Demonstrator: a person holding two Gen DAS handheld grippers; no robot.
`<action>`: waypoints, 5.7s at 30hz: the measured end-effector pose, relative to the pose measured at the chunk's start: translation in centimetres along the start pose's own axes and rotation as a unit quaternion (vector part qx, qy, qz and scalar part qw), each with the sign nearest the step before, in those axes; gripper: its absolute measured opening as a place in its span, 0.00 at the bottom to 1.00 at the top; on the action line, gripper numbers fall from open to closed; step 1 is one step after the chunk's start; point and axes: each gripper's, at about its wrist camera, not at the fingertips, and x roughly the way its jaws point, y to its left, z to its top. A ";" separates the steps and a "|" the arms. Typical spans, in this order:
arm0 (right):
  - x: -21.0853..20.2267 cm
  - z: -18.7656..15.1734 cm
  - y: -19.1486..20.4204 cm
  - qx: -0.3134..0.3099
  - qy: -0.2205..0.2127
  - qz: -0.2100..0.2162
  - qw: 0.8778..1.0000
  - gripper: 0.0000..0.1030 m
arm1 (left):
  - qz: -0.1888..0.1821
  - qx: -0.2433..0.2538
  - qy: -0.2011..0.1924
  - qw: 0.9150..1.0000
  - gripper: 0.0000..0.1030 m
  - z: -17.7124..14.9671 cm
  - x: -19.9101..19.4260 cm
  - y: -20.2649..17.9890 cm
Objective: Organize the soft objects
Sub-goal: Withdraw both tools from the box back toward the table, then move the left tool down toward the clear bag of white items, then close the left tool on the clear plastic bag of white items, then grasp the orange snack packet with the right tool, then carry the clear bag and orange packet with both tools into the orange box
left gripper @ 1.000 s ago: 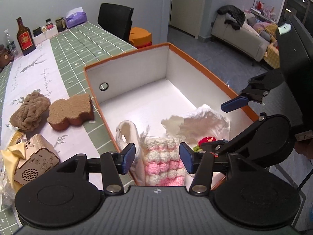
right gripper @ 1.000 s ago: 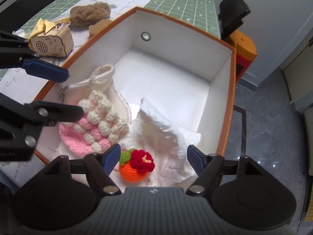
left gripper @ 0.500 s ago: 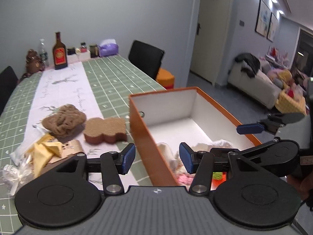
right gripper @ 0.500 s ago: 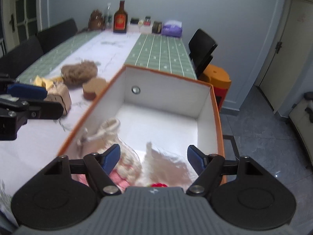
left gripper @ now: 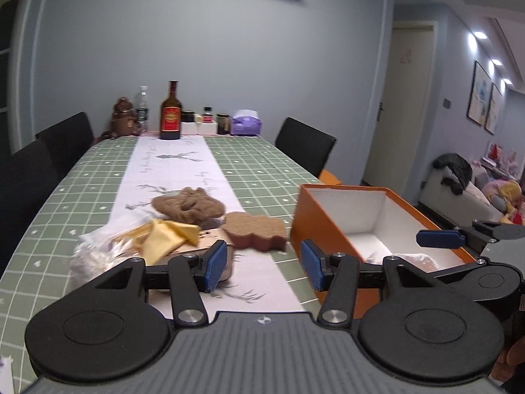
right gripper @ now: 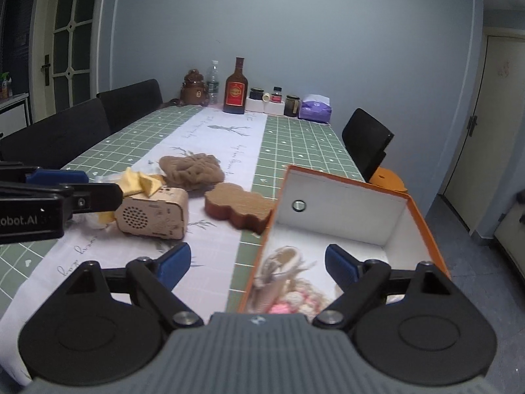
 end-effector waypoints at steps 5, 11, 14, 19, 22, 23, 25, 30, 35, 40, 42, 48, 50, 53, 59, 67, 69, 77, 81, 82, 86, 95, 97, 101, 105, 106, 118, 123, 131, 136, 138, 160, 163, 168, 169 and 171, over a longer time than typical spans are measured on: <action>0.1 -0.8 2.2 0.015 -0.010 0.003 1.000 0.85 | 0.031 -0.013 -0.012 0.999 0.59 -1.3 -1.4 2.4; 0.0 -1.7 4.9 0.008 -0.044 0.022 0.999 0.85 | 0.059 -0.025 -0.019 0.998 0.59 -3.4 -2.9 4.6; 0.7 -2.0 6.3 -0.001 -0.042 0.039 0.998 0.85 | 0.074 -0.030 -0.011 0.997 0.59 -4.0 -2.9 5.7; 2.7 -2.2 8.1 -0.015 -0.019 0.056 0.998 0.85 | 0.101 -0.011 0.001 0.995 0.61 -4.3 -2.4 7.3; 3.8 -2.2 8.7 -0.020 -0.008 0.058 0.998 0.85 | 0.117 0.016 0.010 0.993 0.63 -4.0 -1.6 7.9; 4.2 -2.1 8.8 -0.020 -0.006 0.059 0.998 0.85 | 0.121 0.019 0.013 0.992 0.63 -4.0 -1.3 8.2; 5.0 -1.9 8.9 -0.021 0.000 0.061 0.998 0.85 | 0.124 0.017 0.014 0.992 0.67 -3.8 -0.7 8.8; 6.8 -1.3 9.4 -0.027 0.011 0.067 0.997 0.85 | 0.131 -0.003 0.022 0.991 0.68 -3.0 0.9 10.2; 8.7 -0.1 9.7 -0.036 0.016 0.072 0.997 0.85 | 0.123 -0.006 0.023 0.992 0.69 -2.3 2.3 10.5; 10.4 1.5 9.6 -0.034 0.014 0.080 0.996 0.85 | 0.120 0.006 0.031 0.992 0.69 -1.7 3.7 10.7; 11.1 2.1 9.6 -0.034 0.014 0.081 0.996 0.85 | 0.129 0.019 0.039 0.991 0.69 -1.7 4.4 10.9; 12.9 3.0 9.8 -0.036 0.022 0.090 0.995 0.85 | 0.149 0.105 0.050 0.982 0.70 -1.5 6.1 10.9; 13.7 3.1 9.9 -0.036 0.031 0.092 0.995 0.85 | 0.150 0.154 0.063 0.975 0.70 -1.4 6.8 10.5; 14.7 3.2 9.7 -0.035 0.042 0.092 0.994 0.85 | 0.157 0.230 0.102 0.955 0.70 -1.3 8.1 10.1; 16.2 3.9 9.3 -0.025 0.059 0.099 0.993 0.85 | 0.134 0.349 0.165 0.913 0.70 -2.3 10.6 9.3; 17.3 3.7 8.9 -0.020 0.082 0.106 0.991 0.85 | 0.107 0.424 0.222 0.871 0.70 -3.6 14.7 9.1; 17.4 3.6 8.7 -0.019 0.086 0.105 0.991 0.85 | 0.110 0.434 0.226 0.865 0.70 -3.7 15.3 9.2; 17.5 3.7 8.5 -0.021 0.094 0.103 0.990 0.85 | 0.120 0.450 0.235 0.853 0.73 -4.4 16.6 9.5; 17.4 3.8 8.4 -0.024 0.097 0.105 0.989 0.85 | 0.139 0.474 0.222 0.841 0.72 -5.6 16.6 9.0; 17.4 3.8 8.4 -0.026 0.097 0.105 0.989 0.85 | 0.144 0.472 0.216 0.843 0.66 -5.7 16.5 9.0; 17.0 4.1 8.5 -0.031 0.101 0.112 0.988 0.85 | 0.164 0.444 0.199 0.858 0.51 -5.1 16.1 9.3; 16.2 7.2 9.5 -0.068 0.104 0.164 0.979 0.76 | 0.198 0.300 0.156 0.920 0.45 -1.1 12.9 10.9; 16.3 8.3 10.3 -0.092 0.103 0.173 0.975 0.75 | 0.192 0.251 0.154 0.936 0.45 0.1 12.1 11.7; 17.0 10.4 12.5 -0.155 0.099 0.199 0.963 0.75 | 0.185 0.133 0.150 0.962 0.44 2.0 10.6 14.2; 19.1 12.0 15.7 -0.249 0.098 0.229 0.936 0.75 | 0.187 0.050 0.146 0.970 0.44 2.7 9.7 16.5; 20.0 12.2 16.5 -0.266 0.105 0.236 0.928 0.75 | 0.189 0.038 0.147 0.970 0.44 2.7 9.6 16.9; 27.6 11.5 22.3 -0.416 0.165 0.255 0.857 0.83 | 0.201 -0.024 0.159 0.966 0.45 2.3 10.4 18.3; 29.5 11.0 23.1 -0.422 0.199 0.260 0.846 0.89 | 0.203 -0.031 0.161 0.965 0.45 2.1 10.7 18.2; 30.8 10.6 23.5 -0.427 0.214 0.232 0.847 0.72 | 0.202 -0.035 0.159 0.966 0.45 2.0 10.3 18.2; 30.7 10.7 23.4 -0.436 0.203 0.213 0.850 0.54 | 0.203 -0.032 0.160 0.966 0.45 2.1 10.3 18.0; 30.4 10.7 23.3 -0.444 0.192 0.198 0.852 0.33 | 0.205 -0.029 0.160 0.965 0.45 2.1 10.4 18.0; 23.4 14.4 22.0 -0.397 0.095 0.202 0.890 0.00 | 0.225 -0.028 0.127 0.966 0.45 3.8 7.6 16.6; 21.8 15.2 21.7 -0.389 0.071 0.202 0.896 0.00 | 0.225 -0.029 0.117 0.967 0.44 4.3 6.7 16.2; 18.6 17.0 20.6 -0.361 0.038 0.206 0.909 0.00 | 0.227 -0.025 0.096 0.969 0.44 5.2 5.0 15.4; 17.9 17.4 20.3 -0.353 0.032 0.208 0.912 0.00 | 0.227 -0.025 0.090 0.969 0.44 5.4 4.6 15.3; 16.4 18.0 19.6 -0.339 0.021 0.210 0.917 0.00 | 0.224 -0.025 0.079 0.971 0.44 5.9 3.7 14.9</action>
